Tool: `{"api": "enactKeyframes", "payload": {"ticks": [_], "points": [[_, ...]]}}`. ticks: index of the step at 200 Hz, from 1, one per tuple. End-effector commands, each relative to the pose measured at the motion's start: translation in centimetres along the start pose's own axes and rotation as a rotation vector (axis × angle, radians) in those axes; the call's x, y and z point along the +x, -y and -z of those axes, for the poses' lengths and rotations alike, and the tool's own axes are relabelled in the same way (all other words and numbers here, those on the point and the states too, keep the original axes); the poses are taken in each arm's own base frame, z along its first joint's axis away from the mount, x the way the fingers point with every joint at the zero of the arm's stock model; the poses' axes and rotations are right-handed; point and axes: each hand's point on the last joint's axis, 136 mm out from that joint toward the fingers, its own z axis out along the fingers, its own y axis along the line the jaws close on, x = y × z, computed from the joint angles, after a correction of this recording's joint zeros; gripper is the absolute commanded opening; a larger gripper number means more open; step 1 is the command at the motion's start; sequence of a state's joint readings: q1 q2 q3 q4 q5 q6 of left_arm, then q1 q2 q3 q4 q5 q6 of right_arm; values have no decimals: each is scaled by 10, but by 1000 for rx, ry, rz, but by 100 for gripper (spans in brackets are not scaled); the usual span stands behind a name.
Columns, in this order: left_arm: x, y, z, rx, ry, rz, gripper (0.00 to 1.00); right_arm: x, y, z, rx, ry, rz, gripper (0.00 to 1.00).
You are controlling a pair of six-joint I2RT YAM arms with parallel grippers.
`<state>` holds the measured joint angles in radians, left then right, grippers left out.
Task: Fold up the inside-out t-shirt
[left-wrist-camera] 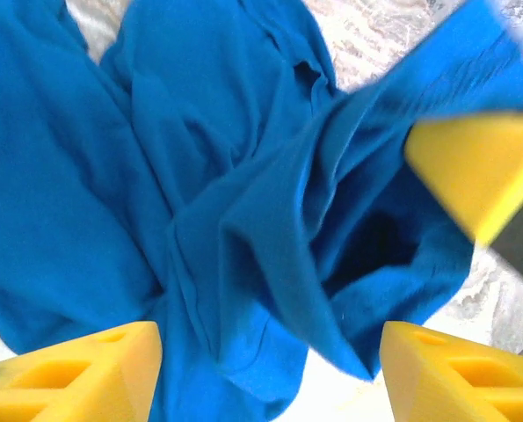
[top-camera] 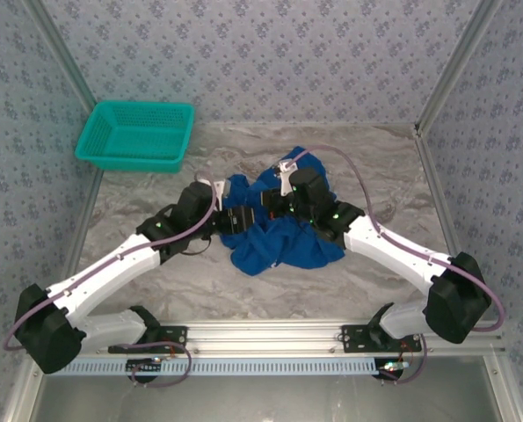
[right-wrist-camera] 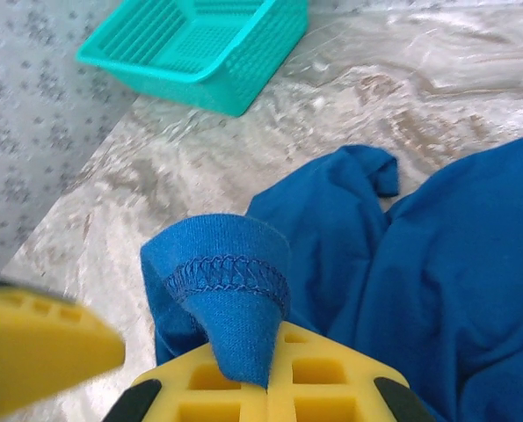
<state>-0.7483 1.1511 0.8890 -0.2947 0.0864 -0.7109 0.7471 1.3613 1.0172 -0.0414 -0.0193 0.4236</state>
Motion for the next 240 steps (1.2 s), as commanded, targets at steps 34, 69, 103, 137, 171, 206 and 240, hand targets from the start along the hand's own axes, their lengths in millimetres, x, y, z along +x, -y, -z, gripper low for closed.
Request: {"api": "enactKeyframes", "payload": {"ticks": [34, 69, 103, 137, 171, 206, 240], "points": [[7, 29, -26, 146, -36, 78, 60, -10, 6, 9, 54, 89, -64, 0], [0, 22, -42, 122, -28, 64, 36, -12, 6, 18, 58, 109, -63, 0], [-1, 29, -52, 203, -36, 56, 19, -15, 6, 26, 57, 129, -54, 0], [-25, 52, -16, 492, 126, -69, 0, -7, 24, 32, 109, 100, 0, 0], [-25, 70, 34, 654, 250, -277, 0, 4, 34, 36, -6, 38, -7, 0], [-7, 100, 71, 875, 215, -438, 0, 11, 43, 34, -82, -74, -72, 0], [5, 113, 82, 960, 131, -529, 0, 25, 44, 29, -69, -235, -49, 18]]}}
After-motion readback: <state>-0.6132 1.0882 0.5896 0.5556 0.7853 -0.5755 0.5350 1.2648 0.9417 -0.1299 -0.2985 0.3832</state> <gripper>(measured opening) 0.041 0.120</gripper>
